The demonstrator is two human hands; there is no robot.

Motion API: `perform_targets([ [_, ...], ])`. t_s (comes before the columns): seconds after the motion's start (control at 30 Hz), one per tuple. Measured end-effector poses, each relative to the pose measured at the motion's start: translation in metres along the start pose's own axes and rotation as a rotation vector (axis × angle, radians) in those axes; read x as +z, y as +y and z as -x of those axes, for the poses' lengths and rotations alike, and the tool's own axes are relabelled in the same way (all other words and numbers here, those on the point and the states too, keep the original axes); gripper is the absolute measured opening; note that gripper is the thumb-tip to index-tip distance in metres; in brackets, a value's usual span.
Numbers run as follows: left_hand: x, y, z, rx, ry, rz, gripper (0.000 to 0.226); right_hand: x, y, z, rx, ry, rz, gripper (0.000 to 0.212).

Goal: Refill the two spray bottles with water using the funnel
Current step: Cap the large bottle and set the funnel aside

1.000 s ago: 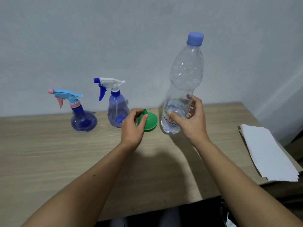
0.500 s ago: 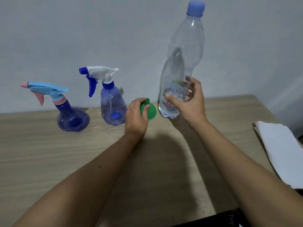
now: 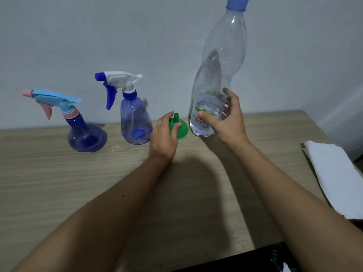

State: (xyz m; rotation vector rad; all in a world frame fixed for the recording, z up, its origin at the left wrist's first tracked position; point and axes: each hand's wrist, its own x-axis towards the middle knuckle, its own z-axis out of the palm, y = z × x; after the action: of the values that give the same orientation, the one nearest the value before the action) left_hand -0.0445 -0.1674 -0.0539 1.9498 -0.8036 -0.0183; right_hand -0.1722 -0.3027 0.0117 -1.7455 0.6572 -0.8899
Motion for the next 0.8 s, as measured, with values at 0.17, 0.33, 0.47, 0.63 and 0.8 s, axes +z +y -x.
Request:
perform_targets([
  [0.17,-0.003,0.003,0.008,0.01,-0.062,-0.038,0.057,-0.007,-0.001,0.006,0.015,-0.004,0.027,0.102],
  [0.33,-0.014,0.003,0.028,0.017,-0.044,-0.057,0.059,-0.017,-0.003,0.026,0.037,-0.003,0.078,0.102],
  [0.47,-0.024,0.006,0.056,0.099,-0.003,-0.016,0.048,-0.038,-0.007,0.052,0.056,0.026,0.108,0.096],
  [0.63,-0.013,0.034,0.077,0.294,-0.159,-0.048,0.038,-0.091,-0.01,0.093,0.097,0.117,0.121,0.077],
  [0.8,0.043,0.086,0.081,0.449,-0.374,0.006,0.024,-0.165,0.001,0.135,0.138,0.262,0.218,0.051],
])
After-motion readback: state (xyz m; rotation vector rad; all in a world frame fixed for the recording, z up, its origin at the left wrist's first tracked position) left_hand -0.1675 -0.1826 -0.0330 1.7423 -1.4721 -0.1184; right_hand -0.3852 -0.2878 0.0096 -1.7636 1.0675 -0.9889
